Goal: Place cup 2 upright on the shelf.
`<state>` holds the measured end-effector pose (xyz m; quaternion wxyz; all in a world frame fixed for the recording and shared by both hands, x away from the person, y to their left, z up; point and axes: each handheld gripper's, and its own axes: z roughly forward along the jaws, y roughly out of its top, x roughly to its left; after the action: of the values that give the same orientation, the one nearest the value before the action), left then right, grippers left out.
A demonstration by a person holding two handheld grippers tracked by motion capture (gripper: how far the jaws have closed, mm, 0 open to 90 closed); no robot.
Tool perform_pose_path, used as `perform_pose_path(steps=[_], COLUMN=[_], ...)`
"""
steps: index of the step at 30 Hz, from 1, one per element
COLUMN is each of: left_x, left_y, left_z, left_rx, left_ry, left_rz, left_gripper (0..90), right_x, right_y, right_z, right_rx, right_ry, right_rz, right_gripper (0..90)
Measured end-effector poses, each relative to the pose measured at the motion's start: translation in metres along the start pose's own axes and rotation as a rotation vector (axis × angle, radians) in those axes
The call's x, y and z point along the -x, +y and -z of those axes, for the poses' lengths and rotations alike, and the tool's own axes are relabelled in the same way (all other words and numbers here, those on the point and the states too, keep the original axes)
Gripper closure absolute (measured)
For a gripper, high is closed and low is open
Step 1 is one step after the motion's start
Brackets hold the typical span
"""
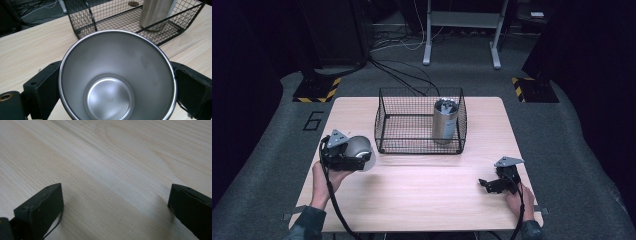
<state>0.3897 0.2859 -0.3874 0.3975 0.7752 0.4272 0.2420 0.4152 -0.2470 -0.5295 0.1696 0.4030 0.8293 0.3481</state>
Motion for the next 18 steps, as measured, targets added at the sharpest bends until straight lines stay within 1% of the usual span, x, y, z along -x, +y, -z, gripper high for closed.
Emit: perform_pose_path(steps=[2, 4, 6, 8, 9, 11, 12, 13, 18], left_x=[0.003, 0.005, 0.009, 0.011, 0.014, 0.015, 0.016, 0.018, 0.025], left_y=[0.002, 0.003, 0.006, 0.007, 0.009, 0.010, 0.012, 0.014, 0.020], left_z=[-0.001, -0.001, -0.001, -0.001, -0.002, -0.002, -0.003, -0.003, -0.007], left_rx=[0.006, 0.001, 0.002, 0.003, 0.003, 0.003, 0.006, -0.005, -0.003], left_ry=[-0.007, -0.012, -0.021, -0.024, -0.034, -0.038, -0.042, -0.054, -0.065], left_rz=[-0.005, -0.011, -0.023, -0.026, -0.034, -0.037, -0.042, -0.059, -0.080], left_gripper=[6.0, 6.0, 6.0, 6.0, 6.0, 6.0, 6.0, 6.0, 6.0], right_x=[0.000, 0.000, 0.000, 0.000, 0.000, 0.000, 0.000, 0.000, 0.000], right_y=[0.000, 0.000, 0.000, 0.000, 0.000, 0.000, 0.000, 0.000, 0.000], right_z=[0.000, 0.000, 0.000, 0.000, 0.000, 0.000, 0.000, 0.000, 0.000], right_rx=[0.002, 0.000, 0.002, 0.000, 0.002, 0.001, 0.001, 0.002, 0.001], right_ry=[0.000, 0.000, -0.001, 0.000, 0.000, 0.000, 0.000, 0.000, 0.000], right_rz=[0.000, 0.000, 0.002, 0.000, -0.001, -0.001, -0.001, 0.000, -0.001], right_gripper=[0.0, 0.0, 0.0, 0.0, 0.0, 0.0, 0.0, 0.0, 0.0])
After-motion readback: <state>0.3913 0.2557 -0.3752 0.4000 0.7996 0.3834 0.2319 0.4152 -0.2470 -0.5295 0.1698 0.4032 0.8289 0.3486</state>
